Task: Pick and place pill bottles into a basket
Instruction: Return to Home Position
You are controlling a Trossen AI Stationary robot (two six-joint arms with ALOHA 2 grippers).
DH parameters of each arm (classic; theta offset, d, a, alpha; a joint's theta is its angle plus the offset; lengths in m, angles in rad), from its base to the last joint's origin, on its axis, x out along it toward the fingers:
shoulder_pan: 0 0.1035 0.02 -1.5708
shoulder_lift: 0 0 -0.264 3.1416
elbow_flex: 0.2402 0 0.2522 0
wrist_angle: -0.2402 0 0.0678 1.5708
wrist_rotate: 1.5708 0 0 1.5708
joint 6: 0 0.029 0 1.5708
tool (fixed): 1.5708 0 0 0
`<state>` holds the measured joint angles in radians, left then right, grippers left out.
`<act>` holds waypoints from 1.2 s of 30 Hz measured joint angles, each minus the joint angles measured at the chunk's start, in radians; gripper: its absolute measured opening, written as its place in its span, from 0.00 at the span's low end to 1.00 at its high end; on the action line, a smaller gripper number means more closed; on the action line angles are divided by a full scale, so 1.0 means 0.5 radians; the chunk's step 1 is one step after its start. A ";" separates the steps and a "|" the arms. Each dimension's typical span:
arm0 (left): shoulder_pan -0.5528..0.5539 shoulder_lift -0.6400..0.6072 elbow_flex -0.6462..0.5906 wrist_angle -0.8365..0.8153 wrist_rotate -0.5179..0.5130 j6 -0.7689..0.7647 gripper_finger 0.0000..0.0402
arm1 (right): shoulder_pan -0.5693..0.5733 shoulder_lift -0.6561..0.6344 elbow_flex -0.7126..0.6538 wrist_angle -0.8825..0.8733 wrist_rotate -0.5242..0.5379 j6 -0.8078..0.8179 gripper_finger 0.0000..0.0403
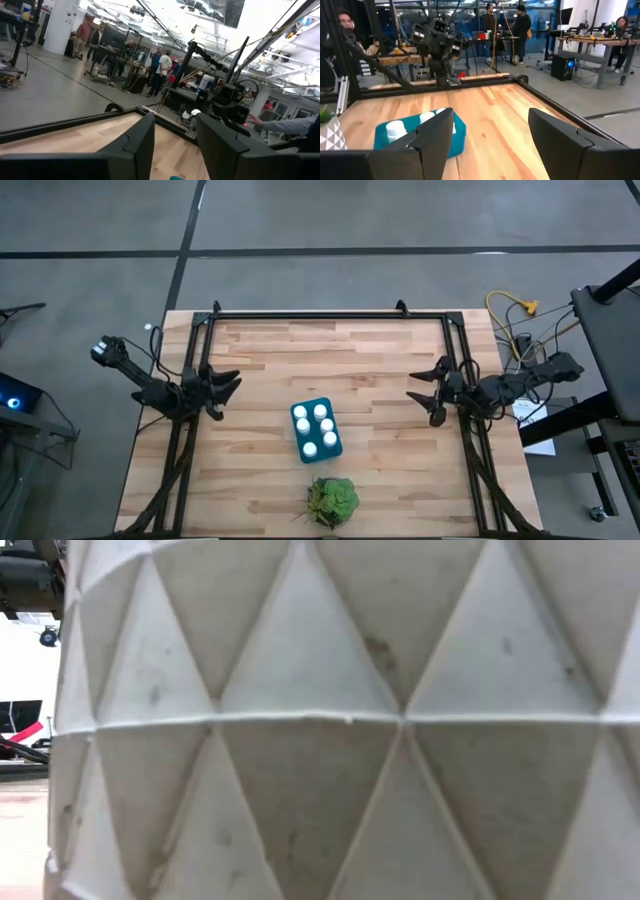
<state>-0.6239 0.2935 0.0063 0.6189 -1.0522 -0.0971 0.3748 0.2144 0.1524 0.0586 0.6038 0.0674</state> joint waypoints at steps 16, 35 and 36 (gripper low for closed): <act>0.000 0.091 -0.002 0.000 0.000 -0.001 0.32 | 0.000 0.007 0.177 0.003 0.000 0.005 0.62; 0.000 0.118 -0.003 0.000 0.000 -0.001 0.32 | 0.000 0.007 0.517 -0.001 0.000 0.003 0.62; 0.000 0.118 -0.003 -0.001 0.000 -0.001 0.32 | 0.000 0.007 0.540 -0.001 0.000 0.006 0.62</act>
<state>-0.6239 0.3527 0.0048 0.6186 -1.0519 -0.0975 0.3747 0.2176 0.4226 0.0582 0.6037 0.0703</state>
